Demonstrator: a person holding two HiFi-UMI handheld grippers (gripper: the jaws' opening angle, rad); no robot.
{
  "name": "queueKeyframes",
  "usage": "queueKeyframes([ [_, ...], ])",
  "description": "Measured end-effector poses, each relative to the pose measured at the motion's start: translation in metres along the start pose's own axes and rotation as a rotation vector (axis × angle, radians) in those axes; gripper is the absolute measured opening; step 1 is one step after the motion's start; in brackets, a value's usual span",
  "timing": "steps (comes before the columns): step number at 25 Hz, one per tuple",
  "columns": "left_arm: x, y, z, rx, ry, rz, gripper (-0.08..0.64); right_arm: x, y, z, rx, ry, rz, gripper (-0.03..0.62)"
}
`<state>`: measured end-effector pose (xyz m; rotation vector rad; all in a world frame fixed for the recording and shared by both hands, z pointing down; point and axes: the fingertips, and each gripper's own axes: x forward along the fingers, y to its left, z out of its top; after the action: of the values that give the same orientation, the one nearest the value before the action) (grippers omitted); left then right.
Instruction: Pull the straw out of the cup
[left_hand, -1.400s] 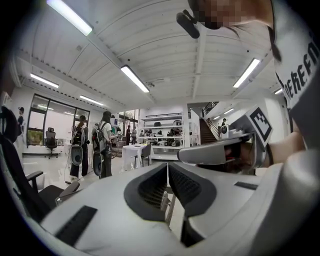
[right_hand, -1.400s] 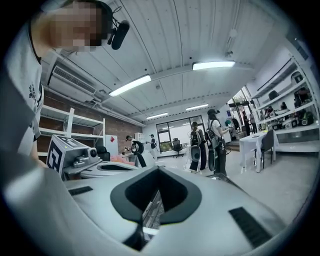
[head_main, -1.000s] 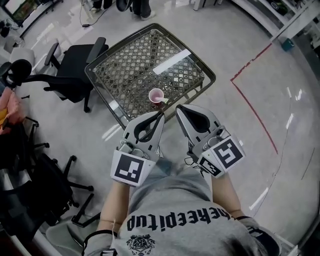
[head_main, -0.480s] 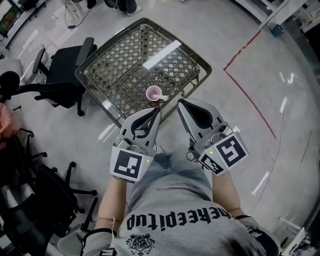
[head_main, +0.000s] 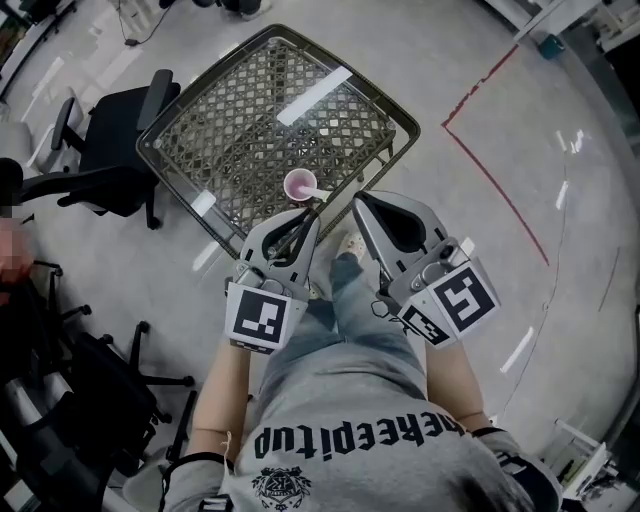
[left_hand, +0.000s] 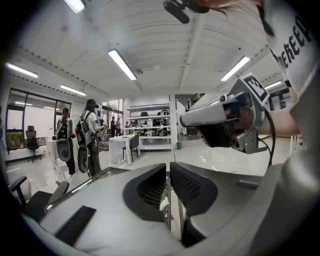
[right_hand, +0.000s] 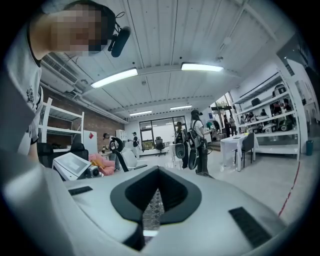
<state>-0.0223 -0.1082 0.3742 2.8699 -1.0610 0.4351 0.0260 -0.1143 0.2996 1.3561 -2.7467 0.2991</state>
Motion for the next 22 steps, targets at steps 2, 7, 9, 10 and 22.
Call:
queueKeyframes([
  [2, 0.008, 0.004, -0.007, 0.019, 0.004, 0.000, 0.073, 0.004, -0.005, 0.000, 0.003, 0.005, 0.006, 0.012],
  [7, 0.024, 0.008, -0.033, 0.043, 0.079, 0.001, 0.098, 0.013, -0.016, -0.001, 0.010, 0.018, 0.026, 0.012],
  [9, 0.030, 0.009, -0.044, 0.075, 0.105, -0.002, 0.103, 0.017, -0.021, -0.002, 0.016, 0.028, 0.032, 0.012],
  [10, 0.033, 0.010, -0.050, 0.080, 0.122, -0.004, 0.106, 0.019, -0.023, -0.003, 0.019, 0.034, 0.035, 0.011],
  [22, 0.066, 0.009, -0.104, 0.148, 0.252, -0.030, 0.146, 0.024, -0.052, -0.017, 0.040, 0.086, 0.030, 0.012],
])
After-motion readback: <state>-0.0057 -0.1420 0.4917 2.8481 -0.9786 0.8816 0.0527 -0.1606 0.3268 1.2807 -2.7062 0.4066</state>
